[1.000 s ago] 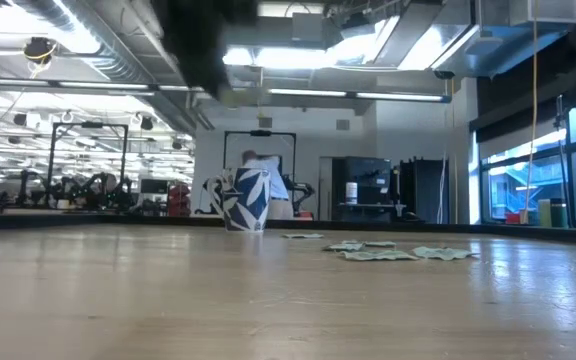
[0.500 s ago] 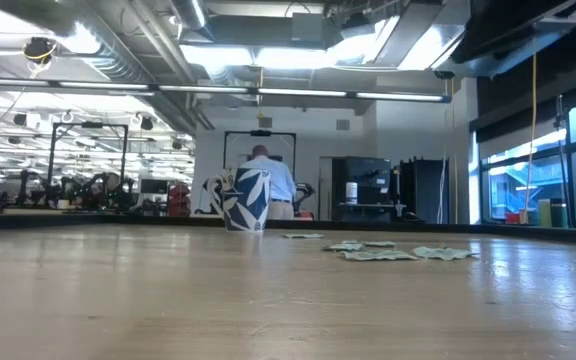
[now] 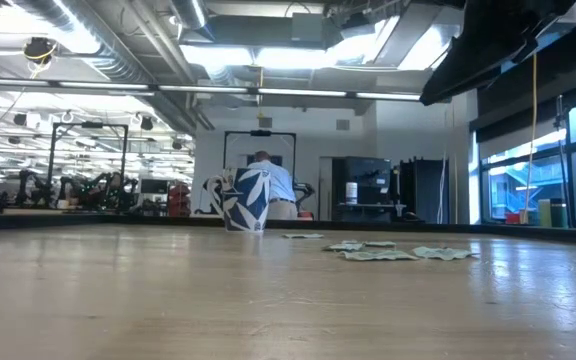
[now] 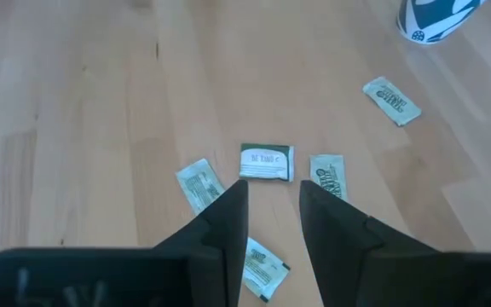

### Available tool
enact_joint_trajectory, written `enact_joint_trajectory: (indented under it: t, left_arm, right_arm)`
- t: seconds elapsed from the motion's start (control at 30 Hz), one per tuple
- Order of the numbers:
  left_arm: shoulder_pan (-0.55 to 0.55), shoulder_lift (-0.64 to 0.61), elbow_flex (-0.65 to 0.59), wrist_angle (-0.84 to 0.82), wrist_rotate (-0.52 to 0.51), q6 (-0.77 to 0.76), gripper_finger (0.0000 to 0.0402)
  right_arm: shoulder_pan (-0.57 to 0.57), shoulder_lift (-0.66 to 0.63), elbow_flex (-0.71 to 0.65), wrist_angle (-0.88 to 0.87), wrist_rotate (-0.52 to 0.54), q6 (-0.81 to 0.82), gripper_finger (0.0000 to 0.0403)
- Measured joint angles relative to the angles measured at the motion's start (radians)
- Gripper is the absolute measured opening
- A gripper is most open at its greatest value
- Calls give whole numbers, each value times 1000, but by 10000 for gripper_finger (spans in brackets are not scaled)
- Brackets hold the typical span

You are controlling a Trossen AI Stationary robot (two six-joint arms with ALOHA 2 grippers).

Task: Pick and place Stevia / Truvia into bins
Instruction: Put the light green stevia packet into the left transparent container

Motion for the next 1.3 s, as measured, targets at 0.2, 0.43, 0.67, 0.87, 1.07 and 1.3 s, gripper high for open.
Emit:
enact_joint_trajectory:
  t: [0.2,0.43,0.67,0.87,1.07,1.3]
  left_arm:
    - [0,59,-16,-51,31,1,2]
    - [0,61,-80,-52,38,-15,5]
    - [0,61,-108,-46,76,-3,40]
    - [0,61,-92,-43,101,50,69]
    - [5,47,-37,-41,-35,99,74]
    - [30,7,3,-34,-240,171,75]
  right_arm:
    - [0,0,0,13,-1,0,110]
    - [0,9,0,4,-1,-46,110]
    - [1,76,-1,1,-2,-83,110]
    - [1,165,-1,1,-8,-109,110]
    - [-34,243,-1,0,-138,-76,110]
    - [-118,300,-1,-3,-220,-76,110]
